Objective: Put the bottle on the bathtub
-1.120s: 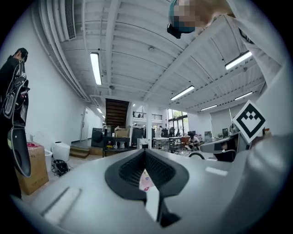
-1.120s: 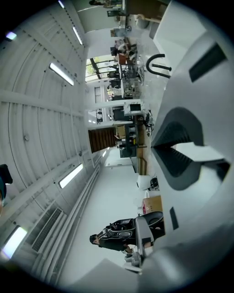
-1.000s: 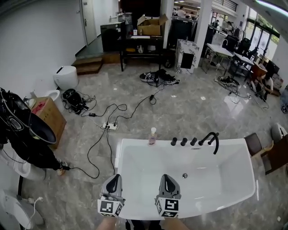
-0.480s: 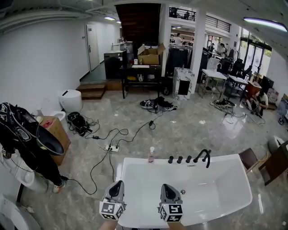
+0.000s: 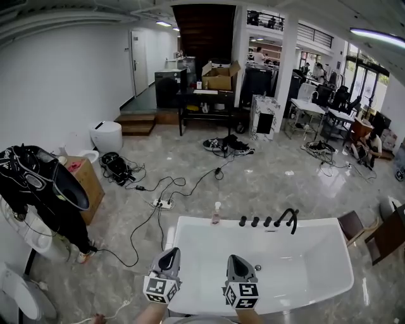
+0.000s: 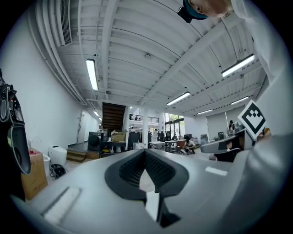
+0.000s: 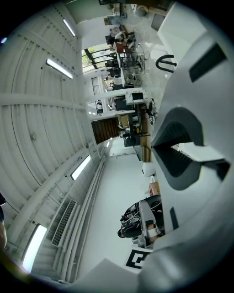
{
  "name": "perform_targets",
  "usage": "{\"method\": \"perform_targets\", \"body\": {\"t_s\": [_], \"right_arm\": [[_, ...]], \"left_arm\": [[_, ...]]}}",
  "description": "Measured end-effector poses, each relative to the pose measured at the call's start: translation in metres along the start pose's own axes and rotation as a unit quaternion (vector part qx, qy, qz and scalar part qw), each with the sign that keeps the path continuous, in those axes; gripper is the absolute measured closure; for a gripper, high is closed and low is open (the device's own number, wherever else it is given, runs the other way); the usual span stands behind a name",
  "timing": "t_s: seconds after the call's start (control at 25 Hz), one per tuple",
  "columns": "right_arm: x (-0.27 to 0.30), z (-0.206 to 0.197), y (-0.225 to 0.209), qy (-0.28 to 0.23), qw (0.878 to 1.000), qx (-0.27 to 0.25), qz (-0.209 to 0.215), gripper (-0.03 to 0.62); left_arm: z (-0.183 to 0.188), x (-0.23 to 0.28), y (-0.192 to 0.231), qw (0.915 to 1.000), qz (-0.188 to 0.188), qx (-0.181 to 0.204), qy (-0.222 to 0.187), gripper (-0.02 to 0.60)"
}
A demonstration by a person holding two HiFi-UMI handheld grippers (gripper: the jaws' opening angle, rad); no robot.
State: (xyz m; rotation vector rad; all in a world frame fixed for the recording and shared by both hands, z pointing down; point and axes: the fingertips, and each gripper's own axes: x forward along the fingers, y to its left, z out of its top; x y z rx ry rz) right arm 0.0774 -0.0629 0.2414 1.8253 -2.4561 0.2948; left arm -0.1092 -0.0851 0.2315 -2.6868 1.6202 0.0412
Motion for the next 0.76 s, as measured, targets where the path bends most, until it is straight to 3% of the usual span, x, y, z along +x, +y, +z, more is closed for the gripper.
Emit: {"method": "perform_targets", "body": {"t_s": [0.76], "right_arm": [[0.008,0.002,-0.012,-0.015,1.000,0.008,-0.018,0.586]], "left_arm": [[-0.001,0.005,0.012,0.9998,0.002,0.016,-0.009,0.572]]}}
